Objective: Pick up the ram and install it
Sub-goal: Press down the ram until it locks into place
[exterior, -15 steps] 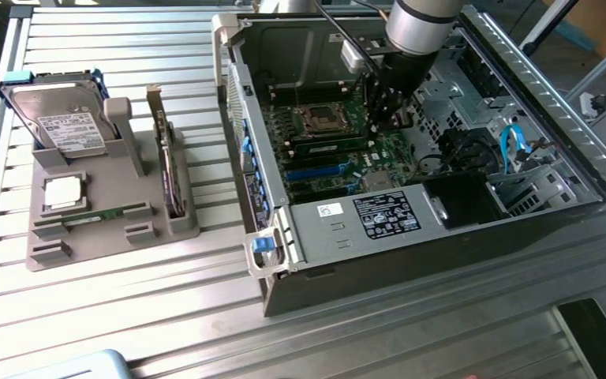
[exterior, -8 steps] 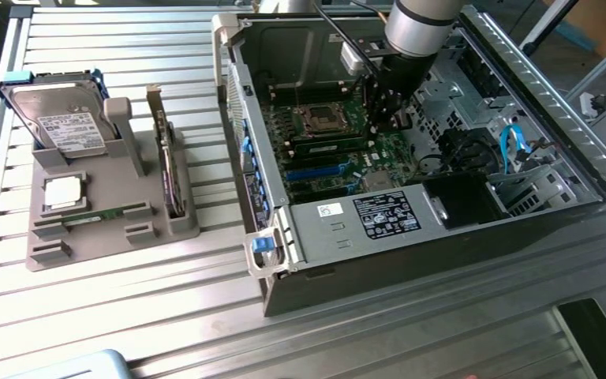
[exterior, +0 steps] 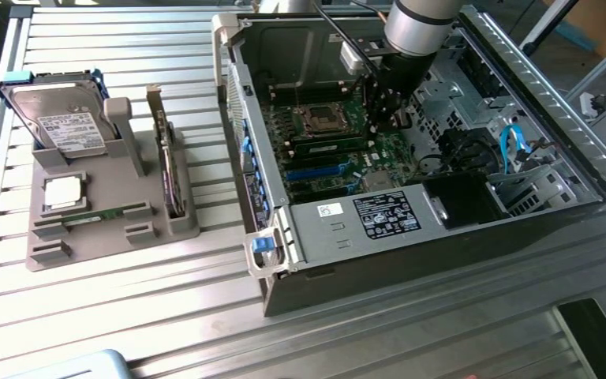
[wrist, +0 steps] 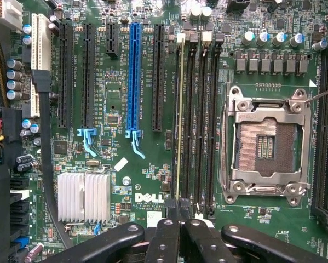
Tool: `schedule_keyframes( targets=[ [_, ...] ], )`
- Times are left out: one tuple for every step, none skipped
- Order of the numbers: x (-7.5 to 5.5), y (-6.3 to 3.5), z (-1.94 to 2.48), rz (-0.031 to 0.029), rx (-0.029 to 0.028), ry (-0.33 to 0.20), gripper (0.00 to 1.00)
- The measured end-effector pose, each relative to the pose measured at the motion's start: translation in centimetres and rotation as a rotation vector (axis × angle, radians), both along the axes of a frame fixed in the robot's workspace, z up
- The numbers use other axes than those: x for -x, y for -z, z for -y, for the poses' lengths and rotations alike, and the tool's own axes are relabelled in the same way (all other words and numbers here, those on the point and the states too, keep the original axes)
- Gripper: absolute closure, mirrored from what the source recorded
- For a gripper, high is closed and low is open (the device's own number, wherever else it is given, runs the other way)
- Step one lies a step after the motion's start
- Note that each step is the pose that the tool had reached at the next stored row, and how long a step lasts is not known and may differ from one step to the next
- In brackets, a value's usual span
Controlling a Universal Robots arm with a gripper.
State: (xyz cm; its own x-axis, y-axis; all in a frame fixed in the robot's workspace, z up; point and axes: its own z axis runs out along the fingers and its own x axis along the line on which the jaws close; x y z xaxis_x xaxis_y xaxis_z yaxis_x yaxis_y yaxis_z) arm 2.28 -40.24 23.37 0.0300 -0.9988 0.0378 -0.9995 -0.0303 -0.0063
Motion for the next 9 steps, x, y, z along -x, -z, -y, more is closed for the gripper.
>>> schedule_keyframes(
  targets=[
    [0.00,0.00,0.00,0.0000,0.0000,0.000,0.89],
    [0.00,0.00,0.00,-0.0001,0.0001,0.000,0.89],
    [0.00,0.00,0.00,0.0000,0.0000,0.000,0.89],
    [0.00,0.00,0.00,0.0000,0.0000,0.000,0.89],
    [0.00,0.01,0.00,-0.0001,0.0002,0.000,0.89],
    [0.00,0.04,0.00,0.0000,0.0002,0.000,0.89],
    [0.00,0.07,0.00,0.0000,0.0002,0.000,0.89],
    [0.00,0.12,0.00,0.0000,0.0003,0.000,0.89],
    [0.00,0.16,0.00,-0.0001,0.0003,0.000,0.89]
  ],
)
